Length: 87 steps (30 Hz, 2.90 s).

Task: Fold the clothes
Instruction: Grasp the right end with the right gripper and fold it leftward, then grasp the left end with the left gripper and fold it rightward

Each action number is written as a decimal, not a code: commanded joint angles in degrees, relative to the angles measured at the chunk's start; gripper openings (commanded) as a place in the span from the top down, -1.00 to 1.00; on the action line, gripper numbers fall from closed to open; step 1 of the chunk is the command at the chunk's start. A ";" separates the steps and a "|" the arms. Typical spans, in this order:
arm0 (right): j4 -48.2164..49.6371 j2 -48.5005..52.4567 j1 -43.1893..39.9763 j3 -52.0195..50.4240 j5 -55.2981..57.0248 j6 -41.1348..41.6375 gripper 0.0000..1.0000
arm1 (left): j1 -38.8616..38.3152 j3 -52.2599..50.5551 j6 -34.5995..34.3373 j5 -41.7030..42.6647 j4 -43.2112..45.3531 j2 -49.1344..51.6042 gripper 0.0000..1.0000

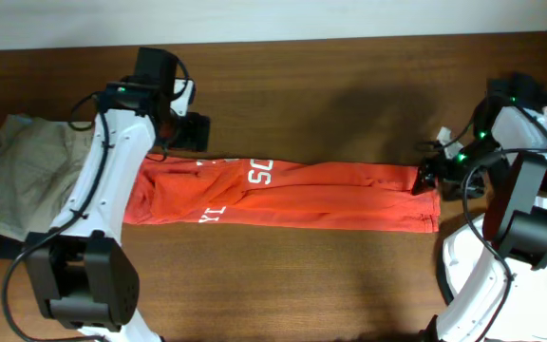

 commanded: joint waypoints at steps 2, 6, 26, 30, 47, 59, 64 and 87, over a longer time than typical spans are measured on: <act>4.72 1.05 2.12 -7.61 -6.23 -2.03 -0.61 | 3.50 0.61 -2.71 -0.76 -0.20 -0.57 -0.69; 4.20 1.05 4.90 -7.61 -6.21 -2.01 0.88 | 3.58 0.61 -2.71 -0.79 -0.46 -0.57 -0.69; -8.66 2.25 29.94 19.82 5.66 20.59 0.89 | 6.40 0.61 -2.71 -0.59 -3.69 -0.57 -0.72; -7.45 2.25 34.80 19.82 5.38 21.22 0.72 | 6.40 0.61 -2.71 -0.59 -3.72 -0.57 -0.72; -7.02 2.25 35.74 19.82 8.61 22.47 -0.23 | 6.40 -6.86 -2.64 -0.57 -4.63 -0.11 -0.98; -7.52 2.25 35.91 19.82 8.61 22.47 -0.25 | 6.40 -21.55 8.57 13.88 11.61 11.82 -0.84; -7.85 2.23 35.04 19.85 8.66 22.45 -0.16 | 6.54 -21.27 8.57 13.40 11.39 12.94 0.78; -15.85 1.81 17.16 25.07 8.63 21.79 -0.17 | -20.02 19.89 -3.98 12.35 -9.97 17.68 0.95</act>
